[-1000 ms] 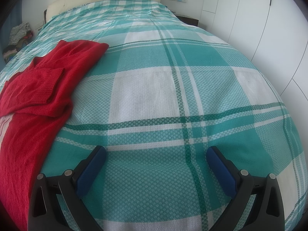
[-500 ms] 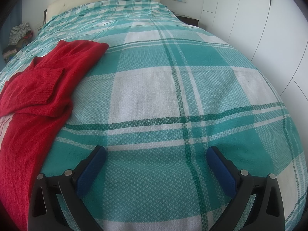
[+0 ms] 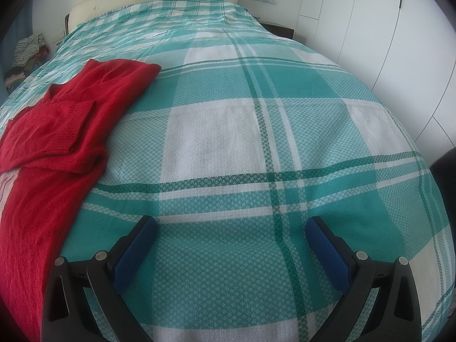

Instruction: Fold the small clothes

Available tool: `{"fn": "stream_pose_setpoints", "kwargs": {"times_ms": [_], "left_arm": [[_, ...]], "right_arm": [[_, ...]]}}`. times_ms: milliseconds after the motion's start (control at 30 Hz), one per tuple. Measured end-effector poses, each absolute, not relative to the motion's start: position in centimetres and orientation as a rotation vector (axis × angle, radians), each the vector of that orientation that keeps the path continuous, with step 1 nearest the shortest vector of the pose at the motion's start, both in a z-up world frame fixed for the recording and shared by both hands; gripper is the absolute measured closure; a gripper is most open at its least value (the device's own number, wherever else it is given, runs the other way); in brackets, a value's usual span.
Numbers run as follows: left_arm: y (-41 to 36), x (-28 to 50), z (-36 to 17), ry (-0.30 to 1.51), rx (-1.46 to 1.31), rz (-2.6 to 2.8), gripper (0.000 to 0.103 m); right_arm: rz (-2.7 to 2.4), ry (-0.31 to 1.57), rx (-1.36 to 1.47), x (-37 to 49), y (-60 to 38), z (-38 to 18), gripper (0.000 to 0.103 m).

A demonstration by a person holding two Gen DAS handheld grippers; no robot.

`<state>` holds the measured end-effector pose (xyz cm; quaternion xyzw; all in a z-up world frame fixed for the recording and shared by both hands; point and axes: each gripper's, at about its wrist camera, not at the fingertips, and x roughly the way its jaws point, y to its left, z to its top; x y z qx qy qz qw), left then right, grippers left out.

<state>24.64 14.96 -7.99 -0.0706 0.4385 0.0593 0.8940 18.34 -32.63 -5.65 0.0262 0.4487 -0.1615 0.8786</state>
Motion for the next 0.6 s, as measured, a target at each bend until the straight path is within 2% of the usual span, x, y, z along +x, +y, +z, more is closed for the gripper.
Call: {"fn": "stream_pose_setpoints", "kwargs": {"times_ms": [600], "left_arm": [[15.12,24.89,-8.02,0.913,-0.135,0.127,0.000]], "right_arm": [[-0.337,0.936,0.054,18.36,-32.62,-5.63,0.000]]}}
